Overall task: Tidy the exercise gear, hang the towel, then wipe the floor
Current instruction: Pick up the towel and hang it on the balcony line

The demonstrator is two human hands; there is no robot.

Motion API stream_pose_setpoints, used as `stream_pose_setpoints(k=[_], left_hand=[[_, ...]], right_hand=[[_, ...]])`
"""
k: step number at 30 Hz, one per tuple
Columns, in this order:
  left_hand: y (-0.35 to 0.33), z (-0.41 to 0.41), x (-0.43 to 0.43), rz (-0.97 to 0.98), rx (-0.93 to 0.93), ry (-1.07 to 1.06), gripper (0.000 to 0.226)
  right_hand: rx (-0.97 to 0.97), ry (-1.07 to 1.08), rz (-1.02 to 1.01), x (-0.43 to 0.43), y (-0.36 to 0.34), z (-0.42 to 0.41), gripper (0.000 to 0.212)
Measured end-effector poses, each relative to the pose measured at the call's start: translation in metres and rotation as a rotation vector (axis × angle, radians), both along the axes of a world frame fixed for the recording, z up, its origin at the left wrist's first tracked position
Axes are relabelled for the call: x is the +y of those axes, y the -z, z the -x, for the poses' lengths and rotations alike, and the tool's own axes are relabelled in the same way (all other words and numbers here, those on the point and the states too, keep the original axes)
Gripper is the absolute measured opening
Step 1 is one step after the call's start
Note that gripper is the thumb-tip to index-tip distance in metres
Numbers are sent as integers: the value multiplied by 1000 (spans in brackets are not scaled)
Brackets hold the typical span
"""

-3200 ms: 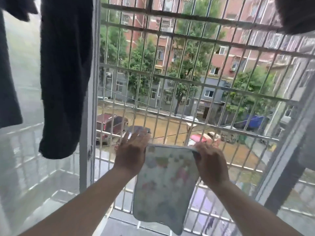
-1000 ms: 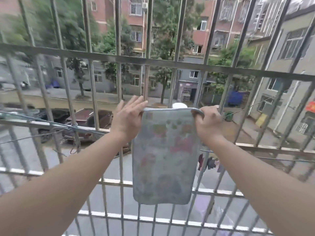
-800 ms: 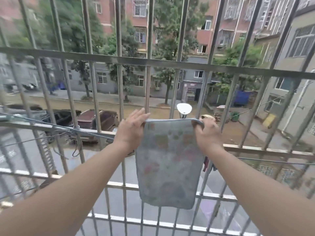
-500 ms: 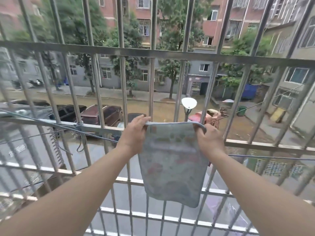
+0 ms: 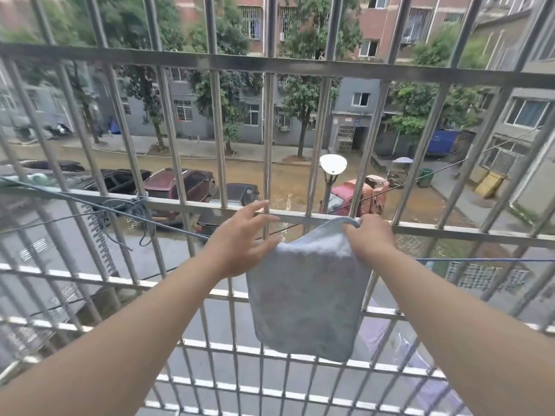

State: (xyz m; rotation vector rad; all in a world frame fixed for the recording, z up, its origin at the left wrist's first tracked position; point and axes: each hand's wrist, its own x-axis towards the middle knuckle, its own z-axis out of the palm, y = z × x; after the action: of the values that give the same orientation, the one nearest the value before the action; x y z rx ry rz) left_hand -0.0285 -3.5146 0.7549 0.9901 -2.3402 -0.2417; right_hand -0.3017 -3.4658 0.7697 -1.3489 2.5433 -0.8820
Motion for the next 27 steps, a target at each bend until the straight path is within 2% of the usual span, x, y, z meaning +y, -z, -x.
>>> stream_pose_setpoints(k=[5, 8, 11, 14, 20, 23, 27], left_hand=[[3, -8, 8, -32, 16, 60, 31], [2, -10, 12, -60, 10, 55, 19], [1, -11, 14, -86, 2, 48, 19], [2, -11, 16, -102, 17, 55, 19], [4, -12, 19, -121, 90, 21, 20], [2, -11, 21, -121, 97, -4, 20], [-2, -4, 17, -173, 88, -111, 21]], right_hand=[[-174, -39, 18, 14, -11, -1, 26], [-285, -171, -4, 27, -19, -1, 25], [-373, -331, -68, 43, -25, 0, 29], [-498, -365, -138, 57, -28, 2, 28], [-306, -307, -67, 65, -30, -1, 40], [-171, -255, 38, 64, -29, -2, 37], [-223, -452, 110, 70, -26, -12, 37]])
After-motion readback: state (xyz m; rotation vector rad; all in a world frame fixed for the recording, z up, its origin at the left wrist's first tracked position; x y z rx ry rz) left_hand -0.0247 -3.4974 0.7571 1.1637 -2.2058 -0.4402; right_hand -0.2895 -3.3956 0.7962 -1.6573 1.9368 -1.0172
